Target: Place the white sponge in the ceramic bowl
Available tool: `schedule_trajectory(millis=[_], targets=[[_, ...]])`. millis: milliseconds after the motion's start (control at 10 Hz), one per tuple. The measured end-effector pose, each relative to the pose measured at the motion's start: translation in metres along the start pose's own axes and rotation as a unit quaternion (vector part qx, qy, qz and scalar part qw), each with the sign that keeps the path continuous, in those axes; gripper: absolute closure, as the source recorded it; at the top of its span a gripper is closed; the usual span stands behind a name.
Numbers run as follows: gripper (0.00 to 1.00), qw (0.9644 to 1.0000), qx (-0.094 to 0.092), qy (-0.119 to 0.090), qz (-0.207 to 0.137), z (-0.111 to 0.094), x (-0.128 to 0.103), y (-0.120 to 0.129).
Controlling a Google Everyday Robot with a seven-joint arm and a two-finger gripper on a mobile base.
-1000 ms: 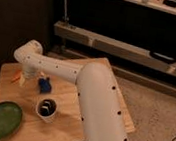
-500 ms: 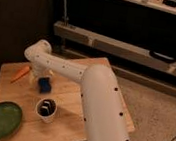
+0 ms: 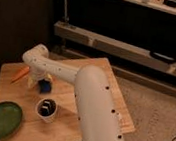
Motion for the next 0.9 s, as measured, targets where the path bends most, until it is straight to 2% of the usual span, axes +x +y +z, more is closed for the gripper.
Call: schedule_trajectory(millis=[200, 400, 600, 700, 900], targets=[[0.47, 0.9999, -0.007, -0.002, 0.008, 0.001, -0.002, 0.004], [0.7, 0.9999, -0.01, 0.0, 0.014, -0.001, -0.002, 0.005], [0.88, 0.9999, 0.0, 0.01, 0.011, -0.004, -0.003, 0.001], [0.97, 0.9996, 0.006, 0.026, 0.002, -0.015, -0.002, -0.005], [1.0, 0.9972, 0.011, 0.058, -0.046, -0.053, -0.005, -0.035]])
